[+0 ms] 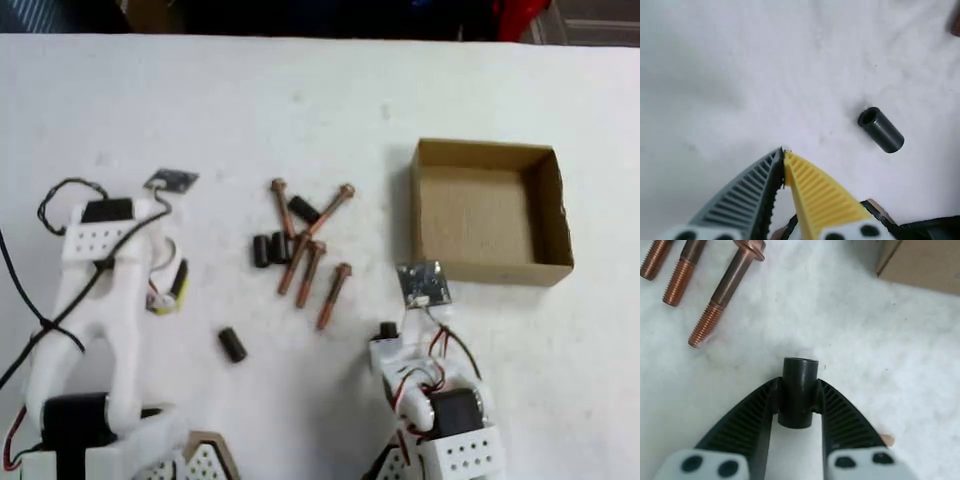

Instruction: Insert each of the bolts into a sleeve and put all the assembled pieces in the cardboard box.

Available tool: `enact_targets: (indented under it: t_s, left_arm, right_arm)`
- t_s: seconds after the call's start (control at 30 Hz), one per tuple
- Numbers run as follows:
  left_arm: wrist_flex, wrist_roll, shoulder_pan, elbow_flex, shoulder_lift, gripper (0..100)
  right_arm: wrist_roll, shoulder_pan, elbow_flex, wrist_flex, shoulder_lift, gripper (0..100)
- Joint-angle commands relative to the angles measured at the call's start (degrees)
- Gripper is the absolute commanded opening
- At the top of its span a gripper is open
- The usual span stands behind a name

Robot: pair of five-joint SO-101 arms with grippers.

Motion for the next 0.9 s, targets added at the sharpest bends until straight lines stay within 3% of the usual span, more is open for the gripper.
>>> enact_targets:
  t_s: [0.0, 0.57, 0.87]
  left_arm:
    - [-4.5, -0.8, -0.7, -3.3, -0.4, 2]
    - [-29.2, -0.7, -0.5, -3.3, -0.5, 2]
    - [-47.9, -0.7, -0.6, -3.3, -0.5, 2]
  right_arm:
    - [-0.6, 0.5, -0.4, 0.2, -0.7, 1.8]
    - [-0.6, 0.5, -0.4, 0.2, -0.7, 1.8]
    - [-0.6, 0.5, -0.4, 0.2, -0.7, 1.8]
